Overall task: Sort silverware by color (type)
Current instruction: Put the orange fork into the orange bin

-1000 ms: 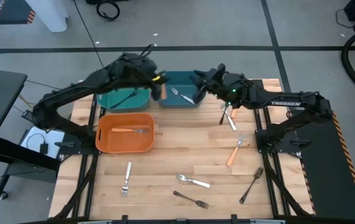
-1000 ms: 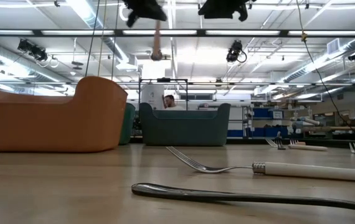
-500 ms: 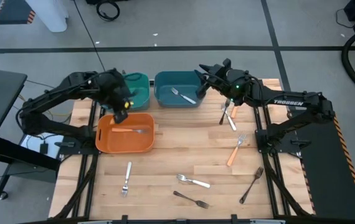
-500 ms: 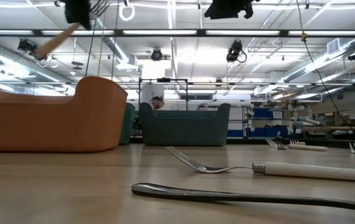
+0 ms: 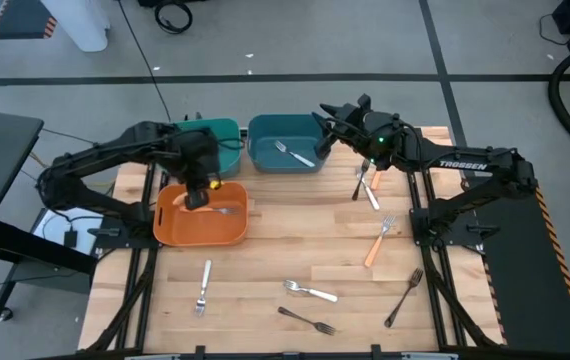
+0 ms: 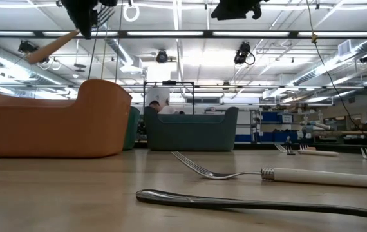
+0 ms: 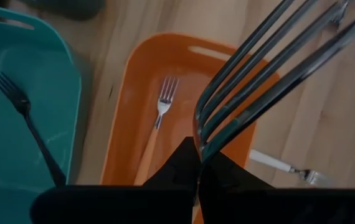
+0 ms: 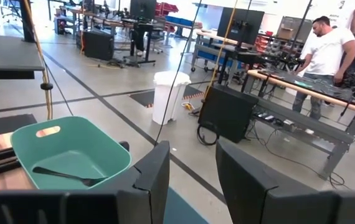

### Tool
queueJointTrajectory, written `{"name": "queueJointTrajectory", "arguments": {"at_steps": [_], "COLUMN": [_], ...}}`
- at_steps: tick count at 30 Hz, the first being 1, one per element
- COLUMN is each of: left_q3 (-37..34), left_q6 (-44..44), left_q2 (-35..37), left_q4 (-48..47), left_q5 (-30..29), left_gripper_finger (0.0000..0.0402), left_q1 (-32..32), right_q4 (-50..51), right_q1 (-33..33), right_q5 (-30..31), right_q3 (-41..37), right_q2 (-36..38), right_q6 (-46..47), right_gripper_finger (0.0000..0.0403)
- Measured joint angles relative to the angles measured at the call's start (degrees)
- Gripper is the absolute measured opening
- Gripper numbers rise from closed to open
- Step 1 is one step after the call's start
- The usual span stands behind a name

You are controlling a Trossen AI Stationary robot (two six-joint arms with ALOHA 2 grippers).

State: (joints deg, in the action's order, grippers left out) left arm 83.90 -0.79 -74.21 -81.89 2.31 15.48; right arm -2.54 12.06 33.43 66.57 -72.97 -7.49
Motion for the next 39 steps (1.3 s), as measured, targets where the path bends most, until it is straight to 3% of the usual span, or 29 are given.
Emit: {"name": "queueJointTrajectory", "arguments": {"at_steps": [10,15,25,31,39], "left_q3": [-0.1,-8.8,-22.9,-25.4,-25.4], "left_q6": [7.4,8.4,8.7,5.7,5.5], "left_q2": [-10.3,-9.7,-9.3,-9.3,-9.2], "left_q4": [-0.3,4.5,6.4,6.9,9.8], "left_q5": [3.3,6.6,6.8,6.8,6.8], "left_gripper_finger": [0.0011,0.0011,0.0011,0.0015,0.0054], "left_q1": [-0.3,-0.2,-1.0,-0.9,-1.0], "right_q4": [4.8,7.3,7.8,7.8,8.6], "right_q1": [-1.7,-2.7,-2.9,-2.8,-2.8], "right_q5": [0.2,0.2,0.2,0.2,2.5], "right_q3": [0.0,0.0,0.0,0.0,0.0], "right_q2": [0.0,0.0,0.1,0.1,0.1], "right_q6": [-0.1,-0.2,-0.2,-0.2,-0.2], "right_gripper_finger": [0.0138,0.0138,0.0138,0.0138,0.0138]}}
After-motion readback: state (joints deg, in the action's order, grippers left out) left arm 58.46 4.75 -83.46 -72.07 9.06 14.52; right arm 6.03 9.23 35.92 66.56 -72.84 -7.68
